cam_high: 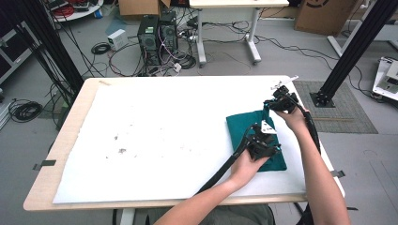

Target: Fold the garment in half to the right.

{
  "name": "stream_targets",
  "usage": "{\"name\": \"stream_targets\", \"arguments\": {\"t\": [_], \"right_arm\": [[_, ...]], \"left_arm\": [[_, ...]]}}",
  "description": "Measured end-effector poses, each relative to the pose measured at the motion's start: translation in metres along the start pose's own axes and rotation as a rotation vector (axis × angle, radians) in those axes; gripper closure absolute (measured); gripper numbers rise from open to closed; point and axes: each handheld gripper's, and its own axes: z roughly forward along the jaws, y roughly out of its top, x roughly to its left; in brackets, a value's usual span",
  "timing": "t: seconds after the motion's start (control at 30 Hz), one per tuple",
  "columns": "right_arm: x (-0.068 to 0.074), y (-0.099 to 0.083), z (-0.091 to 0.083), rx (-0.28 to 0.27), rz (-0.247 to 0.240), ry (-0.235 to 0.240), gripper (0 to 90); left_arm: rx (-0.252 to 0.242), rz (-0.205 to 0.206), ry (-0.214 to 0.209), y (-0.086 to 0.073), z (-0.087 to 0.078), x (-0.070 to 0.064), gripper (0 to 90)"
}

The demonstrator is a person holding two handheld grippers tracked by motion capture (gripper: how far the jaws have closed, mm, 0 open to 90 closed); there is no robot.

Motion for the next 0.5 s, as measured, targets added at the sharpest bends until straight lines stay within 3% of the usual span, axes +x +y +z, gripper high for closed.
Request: {"name": "stream_targets", "arguments": {"t": [0.03, 0.1, 0.17, 0.23, 0.33, 0.4, 0.5], "right_arm": [[-0.002, -0.001, -0.001, -0.001, 0.017, -0.003, 75.1], [-0.014, -0.006, -0.008, -0.035, 0.102, 0.025, 71.9], [-0.023, -0.011, -0.016, -0.058, 0.153, 0.027, 65.9], [-0.028, -0.016, -0.023, -0.057, 0.198, 0.040, 61.5], [-0.026, -0.026, -0.032, -0.100, 0.223, 0.069, 54.8], [-0.022, -0.033, -0.035, -0.115, 0.234, 0.117, 52.3], [-0.013, -0.040, -0.033, -0.116, 0.237, 0.156, 51.2]], "left_arm": [[-0.010, 0.011, -0.019, 0.001, -0.004, 0.000, 57.2], [-0.050, 0.033, -0.029, 0.003, -0.018, 0.000, 52.3], [-0.107, 0.049, -0.039, 0.004, -0.039, 0.003, 50.5], [-0.132, 0.081, -0.045, 0.004, -0.062, 0.008, 48.4], [-0.131, 0.115, -0.006, -0.007, -0.098, 0.021, 47.9], [-0.118, 0.131, 0.054, -0.020, -0.127, 0.034, 47.7], [-0.131, 0.120, 0.148, -0.046, -0.170, 0.057, 47.6]]}}
